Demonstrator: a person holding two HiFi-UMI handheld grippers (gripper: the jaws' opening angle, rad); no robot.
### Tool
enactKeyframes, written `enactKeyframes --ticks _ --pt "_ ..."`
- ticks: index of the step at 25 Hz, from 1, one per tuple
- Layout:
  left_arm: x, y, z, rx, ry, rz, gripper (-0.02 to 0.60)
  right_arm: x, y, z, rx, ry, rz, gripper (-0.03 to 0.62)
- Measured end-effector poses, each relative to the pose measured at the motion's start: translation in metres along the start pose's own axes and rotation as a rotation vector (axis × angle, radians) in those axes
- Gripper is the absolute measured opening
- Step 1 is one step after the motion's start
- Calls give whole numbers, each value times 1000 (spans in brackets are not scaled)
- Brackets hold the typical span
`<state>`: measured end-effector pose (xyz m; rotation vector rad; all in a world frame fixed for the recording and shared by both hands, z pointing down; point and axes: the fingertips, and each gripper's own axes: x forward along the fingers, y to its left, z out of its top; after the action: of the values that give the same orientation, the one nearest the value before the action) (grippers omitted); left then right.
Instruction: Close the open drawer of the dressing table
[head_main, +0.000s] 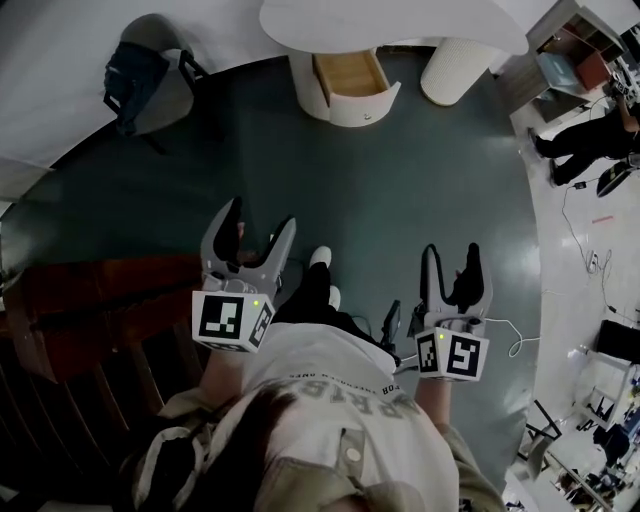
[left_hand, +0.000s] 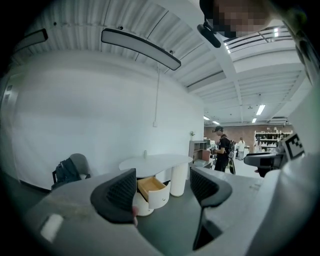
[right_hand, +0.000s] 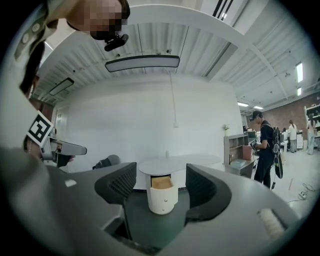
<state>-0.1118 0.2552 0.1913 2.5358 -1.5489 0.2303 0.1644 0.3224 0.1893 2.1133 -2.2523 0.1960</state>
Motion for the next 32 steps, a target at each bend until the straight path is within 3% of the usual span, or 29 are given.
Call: enactKeyframes --ticks 11,16,32 --pt "79 49 37 -4 -62 -53 344 85 12 30 -6 -51 -23 313" --pt "100 77 31 -26 -45 -51 345 119 21 28 -29 -37 -29 313" --pt "147 91 2 -71 71 38 345 190 -14 -7 -25 81 45 313"
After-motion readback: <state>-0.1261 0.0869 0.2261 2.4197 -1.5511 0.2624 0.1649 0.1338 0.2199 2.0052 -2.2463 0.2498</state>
